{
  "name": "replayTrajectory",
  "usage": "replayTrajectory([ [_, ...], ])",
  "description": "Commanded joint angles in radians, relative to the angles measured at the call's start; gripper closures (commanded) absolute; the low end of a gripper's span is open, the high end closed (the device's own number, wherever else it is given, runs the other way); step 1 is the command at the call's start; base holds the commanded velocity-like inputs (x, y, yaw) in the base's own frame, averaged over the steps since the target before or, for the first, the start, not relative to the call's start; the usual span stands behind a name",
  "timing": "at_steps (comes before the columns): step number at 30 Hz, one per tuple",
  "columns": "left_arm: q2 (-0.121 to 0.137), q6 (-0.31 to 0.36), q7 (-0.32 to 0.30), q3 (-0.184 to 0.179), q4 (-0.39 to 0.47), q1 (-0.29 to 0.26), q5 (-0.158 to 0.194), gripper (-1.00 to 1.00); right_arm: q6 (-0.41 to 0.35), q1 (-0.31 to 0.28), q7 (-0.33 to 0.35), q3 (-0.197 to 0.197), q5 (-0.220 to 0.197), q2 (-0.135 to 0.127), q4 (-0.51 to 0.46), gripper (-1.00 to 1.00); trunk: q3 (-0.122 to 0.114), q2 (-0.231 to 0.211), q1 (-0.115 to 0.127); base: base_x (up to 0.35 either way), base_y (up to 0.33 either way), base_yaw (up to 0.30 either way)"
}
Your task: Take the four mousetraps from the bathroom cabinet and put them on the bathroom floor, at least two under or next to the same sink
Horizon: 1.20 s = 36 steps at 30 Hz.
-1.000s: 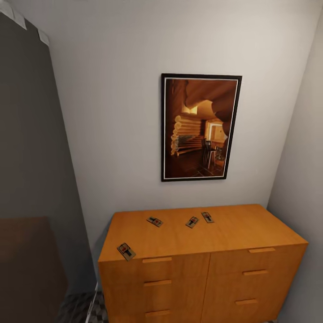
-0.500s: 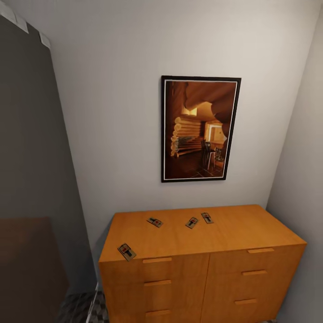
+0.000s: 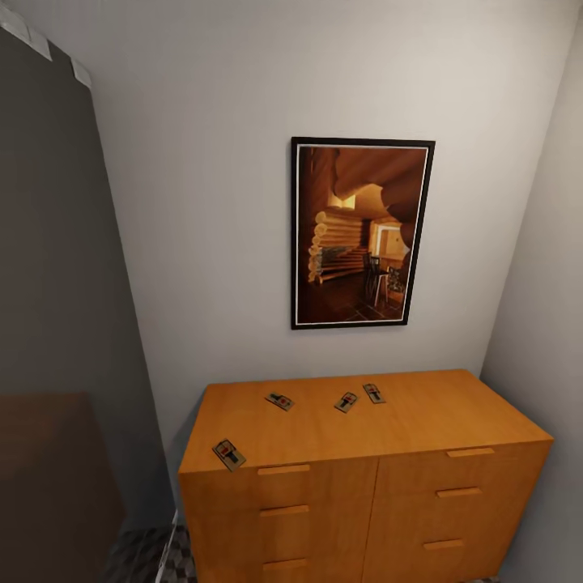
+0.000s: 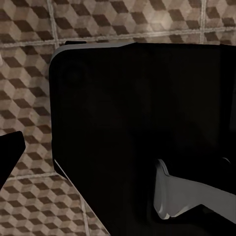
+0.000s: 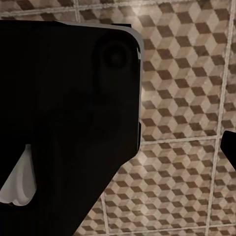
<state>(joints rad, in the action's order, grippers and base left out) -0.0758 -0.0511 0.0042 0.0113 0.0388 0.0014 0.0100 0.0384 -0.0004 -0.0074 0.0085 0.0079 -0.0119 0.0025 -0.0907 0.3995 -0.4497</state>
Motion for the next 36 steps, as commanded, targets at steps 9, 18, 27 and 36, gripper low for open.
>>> replayTrajectory([
  [9, 0.001, -0.003, 0.0, 0.002, -0.001, 0.0, 0.001, -1.0, 0.002, 0.0, 0.0, 0.002, 0.001, 0.0, 0.001, -1.0, 0.0, 0.0, 0.0, 0.0, 0.0, 0.0],
  [18, 0.001, -0.003, 0.0, 0.001, -0.002, 0.0, 0.001, -1.0, 0.003, 0.0, 0.0, 0.001, 0.001, 0.0, 0.001, -1.0, 0.0, 0.0, 0.0, 0.0, 0.0, 0.0],
  [27, 0.002, -0.003, -0.006, 0.0, -0.002, 0.0, 0.001, -1.0, 0.004, 0.0, -0.002, 0.001, -0.003, -0.001, 0.001, -1.0, 0.0, 0.0, 0.0, 0.0, 0.0, 0.0],
  [36, -0.005, -0.003, -0.002, -0.004, 0.011, 0.0, 0.0, -1.0, 0.003, -0.001, -0.002, 0.002, 0.002, -0.002, 0.0, -1.0, 0.0, 0.0, 0.0, 0.0, 0.0, 0.0],
])
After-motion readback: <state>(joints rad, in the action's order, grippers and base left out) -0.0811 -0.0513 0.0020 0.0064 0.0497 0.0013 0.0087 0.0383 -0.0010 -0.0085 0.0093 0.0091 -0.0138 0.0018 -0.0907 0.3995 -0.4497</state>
